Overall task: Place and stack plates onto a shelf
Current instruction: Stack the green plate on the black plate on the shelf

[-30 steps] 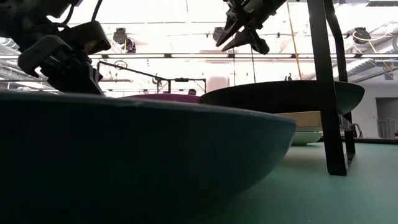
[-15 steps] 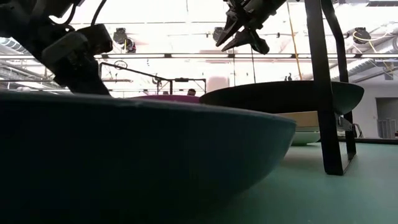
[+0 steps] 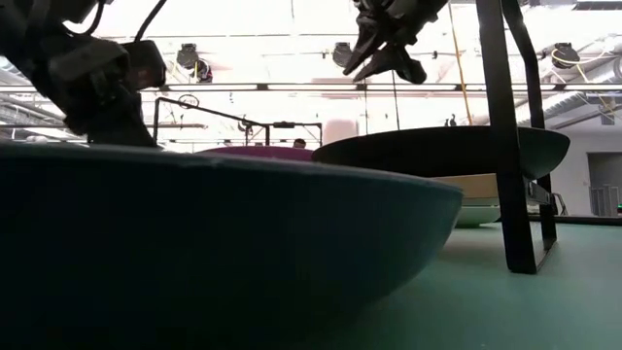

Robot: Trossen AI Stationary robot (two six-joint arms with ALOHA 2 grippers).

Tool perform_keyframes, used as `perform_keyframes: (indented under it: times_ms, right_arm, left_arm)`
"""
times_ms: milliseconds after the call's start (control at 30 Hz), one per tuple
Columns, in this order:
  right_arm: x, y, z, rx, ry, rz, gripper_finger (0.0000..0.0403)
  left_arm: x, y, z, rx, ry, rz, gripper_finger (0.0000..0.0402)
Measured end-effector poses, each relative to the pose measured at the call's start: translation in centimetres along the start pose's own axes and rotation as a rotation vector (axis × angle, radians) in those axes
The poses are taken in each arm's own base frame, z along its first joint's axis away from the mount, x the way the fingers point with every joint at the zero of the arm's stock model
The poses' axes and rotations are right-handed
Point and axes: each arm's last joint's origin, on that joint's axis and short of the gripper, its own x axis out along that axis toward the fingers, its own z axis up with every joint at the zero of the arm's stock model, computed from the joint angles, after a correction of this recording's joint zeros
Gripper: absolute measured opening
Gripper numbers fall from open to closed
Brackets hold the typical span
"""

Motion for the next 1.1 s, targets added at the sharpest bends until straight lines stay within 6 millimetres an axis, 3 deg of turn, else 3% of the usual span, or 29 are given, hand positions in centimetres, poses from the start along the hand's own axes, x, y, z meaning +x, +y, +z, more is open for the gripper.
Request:
perform_keyframes:
  times_ms: [133, 267, 667, 1100]
  right_arm:
    - [-0.6, -0.4, -0.4, 0.022, 0.034, -0.039, 0.0075]
    - [-1.4, -1.0, -0.6, 0.048, 0.042, -0.1, 0.0075]
    - [-2.2, -2.4, -1.6, 0.088, 0.137, -0.24, 0.0075]
    - [-2.7, -3.6, -2.4, 0.033, 0.152, -0.449, 0.0075]
  left_arm:
    - [-0.6, -1.1, 0.4, -0.047, 0.04, -0.113, 0.0003]
    - [-1.8, -3.0, 2.2, -0.001, 0.04, -0.224, 0.0003]
    - [-4.9, -3.6, 5.9, 0.185, 0.17, -0.091, 0.0003]
    - [-9.8, -6.2, 12.2, 0.124, 0.008, -0.201, 0.0003]
